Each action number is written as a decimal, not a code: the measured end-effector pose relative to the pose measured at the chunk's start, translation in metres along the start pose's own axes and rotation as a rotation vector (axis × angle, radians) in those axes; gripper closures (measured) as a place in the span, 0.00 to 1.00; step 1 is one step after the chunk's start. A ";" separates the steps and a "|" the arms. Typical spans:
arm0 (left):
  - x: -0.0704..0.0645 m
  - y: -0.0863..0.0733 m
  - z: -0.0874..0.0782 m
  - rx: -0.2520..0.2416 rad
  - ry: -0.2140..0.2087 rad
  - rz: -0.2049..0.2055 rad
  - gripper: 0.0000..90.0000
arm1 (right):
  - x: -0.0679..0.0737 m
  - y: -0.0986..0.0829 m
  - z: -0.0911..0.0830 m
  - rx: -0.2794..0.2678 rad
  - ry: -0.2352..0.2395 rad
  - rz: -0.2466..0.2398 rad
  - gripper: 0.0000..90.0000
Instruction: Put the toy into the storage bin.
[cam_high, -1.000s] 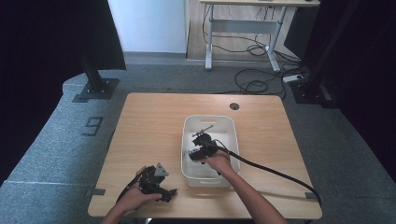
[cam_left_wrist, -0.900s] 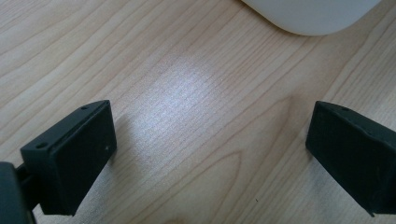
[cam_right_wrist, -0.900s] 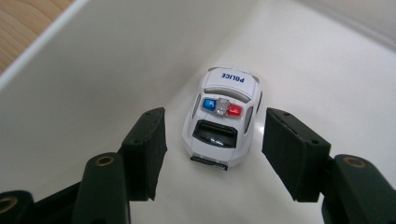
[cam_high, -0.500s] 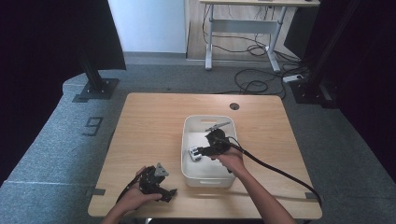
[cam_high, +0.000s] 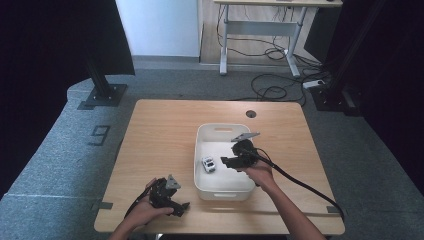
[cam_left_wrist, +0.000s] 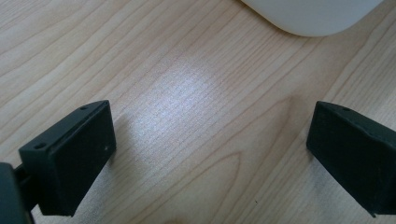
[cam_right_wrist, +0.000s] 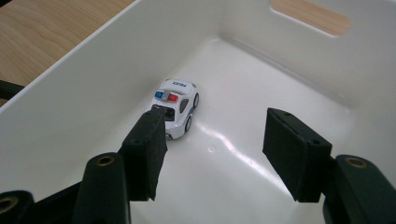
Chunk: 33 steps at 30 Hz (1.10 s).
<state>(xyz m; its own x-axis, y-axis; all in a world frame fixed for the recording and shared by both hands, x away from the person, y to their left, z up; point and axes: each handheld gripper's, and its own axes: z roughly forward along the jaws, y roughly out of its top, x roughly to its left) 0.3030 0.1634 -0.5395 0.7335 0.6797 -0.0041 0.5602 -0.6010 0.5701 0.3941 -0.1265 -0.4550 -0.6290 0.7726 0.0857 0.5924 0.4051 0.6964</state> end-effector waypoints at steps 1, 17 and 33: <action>0.000 0.000 0.000 0.000 0.000 0.000 0.02 | -0.001 -0.001 -0.002 -0.005 -0.002 -0.001 0.44; 0.000 0.000 0.000 0.000 0.001 0.000 0.01 | -0.029 -0.025 -0.039 -0.094 -0.056 0.027 0.45; 0.000 0.000 0.001 -0.001 0.002 0.000 0.01 | -0.060 -0.059 -0.067 -0.166 -0.101 0.082 0.45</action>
<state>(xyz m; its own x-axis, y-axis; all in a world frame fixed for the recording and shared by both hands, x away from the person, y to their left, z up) 0.3031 0.1626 -0.5397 0.7326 0.6807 -0.0025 0.5600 -0.6007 0.5706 0.3626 -0.2297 -0.4535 -0.5238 0.8480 0.0810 0.5434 0.2595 0.7984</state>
